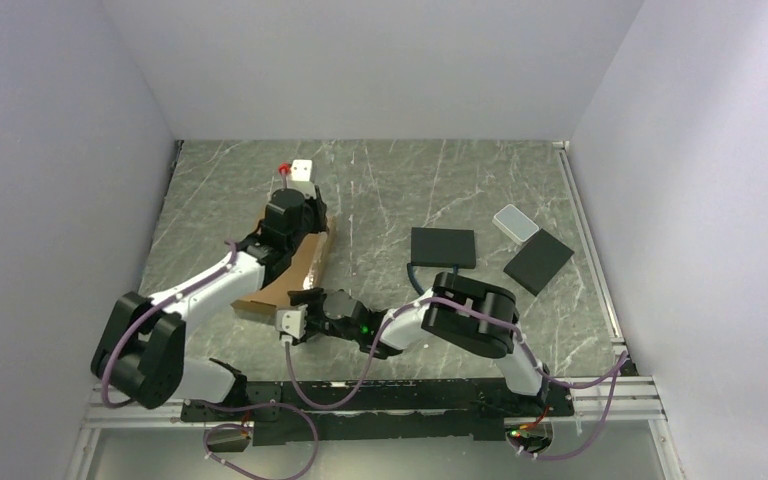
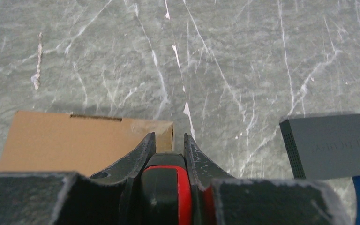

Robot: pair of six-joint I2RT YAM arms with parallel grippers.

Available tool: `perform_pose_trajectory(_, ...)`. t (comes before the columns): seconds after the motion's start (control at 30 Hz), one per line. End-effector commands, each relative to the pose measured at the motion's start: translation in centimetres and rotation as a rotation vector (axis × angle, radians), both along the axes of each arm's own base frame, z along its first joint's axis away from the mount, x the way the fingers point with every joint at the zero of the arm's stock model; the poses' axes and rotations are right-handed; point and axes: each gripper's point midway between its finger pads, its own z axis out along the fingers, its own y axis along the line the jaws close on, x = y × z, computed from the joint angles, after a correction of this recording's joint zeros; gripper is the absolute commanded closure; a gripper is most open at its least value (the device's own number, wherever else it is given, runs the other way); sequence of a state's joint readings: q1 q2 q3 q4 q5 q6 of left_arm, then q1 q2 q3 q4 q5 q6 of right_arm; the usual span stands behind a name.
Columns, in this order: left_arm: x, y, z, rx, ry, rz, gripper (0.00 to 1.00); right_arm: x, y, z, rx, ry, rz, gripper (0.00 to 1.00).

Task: Unpack the express box

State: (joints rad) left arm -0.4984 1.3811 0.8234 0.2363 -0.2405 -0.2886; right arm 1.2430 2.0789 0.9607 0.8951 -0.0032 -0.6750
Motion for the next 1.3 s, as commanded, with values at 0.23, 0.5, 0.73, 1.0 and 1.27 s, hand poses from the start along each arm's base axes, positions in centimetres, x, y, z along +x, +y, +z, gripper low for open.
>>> perform_pose_trajectory(0.23,-5.6,1.9,-2.0,0.031,0.154,-0.018,1.00,4.7,-3.1,-0.1,0.062,0.095,-0.218,0.51)
perform_pose_trajectory(0.5,-6.4,1.6,-2.9,0.028,0.180,-0.041,1.00,2.2,-4.1,2.9,0.133,0.135,-0.122,0.16)
perform_pose_trajectory(0.73,-6.2,1.4,-2.9,0.053,0.170,-0.048,1.00,-0.7,-12.6,6.5,0.220,0.290,-0.225,0.04)
perform_pose_trajectory(1.0,-6.6,1.3,-3.3,0.056,0.166,-0.049,1.00,9.7,-20.2,8.4,0.507,0.928,-0.945,0.01)
perform_pose_trajectory(1.27,-6.4,1.3,-2.3,0.057,0.108,-0.053,1.00,16.0,-15.5,9.8,0.728,1.470,-1.022,0.04)
